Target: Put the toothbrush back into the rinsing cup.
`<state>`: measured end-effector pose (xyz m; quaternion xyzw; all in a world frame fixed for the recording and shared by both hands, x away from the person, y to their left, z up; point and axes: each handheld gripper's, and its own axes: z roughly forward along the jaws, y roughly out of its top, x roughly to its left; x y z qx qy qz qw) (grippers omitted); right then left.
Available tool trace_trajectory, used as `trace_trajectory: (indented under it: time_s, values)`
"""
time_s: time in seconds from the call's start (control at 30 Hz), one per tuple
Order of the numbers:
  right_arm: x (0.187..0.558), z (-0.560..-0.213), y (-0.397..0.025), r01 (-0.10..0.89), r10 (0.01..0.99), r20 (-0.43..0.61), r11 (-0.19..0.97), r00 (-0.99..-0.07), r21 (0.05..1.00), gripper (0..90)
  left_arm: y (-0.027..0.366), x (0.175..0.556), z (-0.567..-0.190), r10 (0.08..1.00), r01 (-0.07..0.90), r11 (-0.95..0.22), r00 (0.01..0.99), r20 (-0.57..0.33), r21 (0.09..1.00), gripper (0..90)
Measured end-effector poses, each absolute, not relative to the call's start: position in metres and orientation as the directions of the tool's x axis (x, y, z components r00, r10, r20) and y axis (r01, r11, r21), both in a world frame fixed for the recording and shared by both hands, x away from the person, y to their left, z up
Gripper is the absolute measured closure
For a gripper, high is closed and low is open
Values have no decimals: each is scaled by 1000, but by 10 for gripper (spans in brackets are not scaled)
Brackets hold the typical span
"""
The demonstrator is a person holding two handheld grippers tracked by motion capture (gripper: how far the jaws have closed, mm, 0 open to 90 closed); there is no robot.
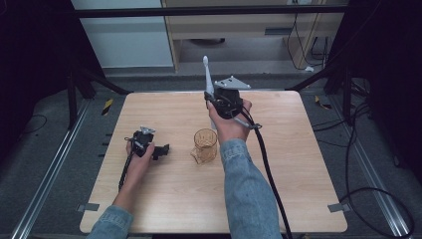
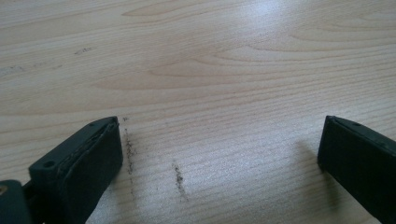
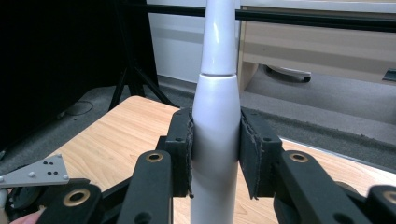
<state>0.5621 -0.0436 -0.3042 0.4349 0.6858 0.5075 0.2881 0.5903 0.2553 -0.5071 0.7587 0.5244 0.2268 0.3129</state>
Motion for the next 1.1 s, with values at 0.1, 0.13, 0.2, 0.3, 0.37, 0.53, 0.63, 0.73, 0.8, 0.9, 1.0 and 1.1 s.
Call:
trace_trajectory:
  time_s: [0.1,0.13,0.2,0.3,0.37,0.53,0.63,0.73,0.8,0.9,1.0,1.1]
  values:
    - [562,-307,-42,304,888,49,105,-457,947,670,255,590,-507,938,654,-254,347,16,713,0]
    - [561,-309,-42,306,889,53,100,-455,947,670,255,590,-507,938,654,-255,347,16,713,0]
    - [561,-310,-43,305,889,55,97,-454,948,670,255,590,-507,938,654,-254,347,16,713,0]
    - [560,-316,-43,305,888,72,79,-455,949,670,255,590,-507,937,654,-255,348,17,713,0]
    - [560,-320,-42,301,888,70,80,-455,950,670,255,590,-507,938,653,-255,347,17,713,0]
    - [560,-327,-37,300,885,73,77,-460,951,670,255,590,-507,938,653,-254,347,16,713,0]
    - [560,-329,-35,299,885,78,71,-459,952,670,255,590,-507,938,653,-253,347,15,713,0]
    - [561,-331,-32,301,883,78,73,-463,951,670,255,590,-507,938,653,-253,347,15,713,0]
    - [561,-333,-30,304,882,80,74,-464,950,670,255,590,-507,938,654,-254,347,16,713,0]
    - [559,-337,-28,309,881,72,87,-468,947,670,255,590,-507,938,653,-253,347,15,713,0]
    - [558,-339,-27,311,880,70,91,-470,946,670,255,590,-507,938,653,-253,347,15,713,0]
    - [558,-345,-26,324,878,77,92,-473,942,670,255,590,-507,938,654,-253,347,15,713,0]
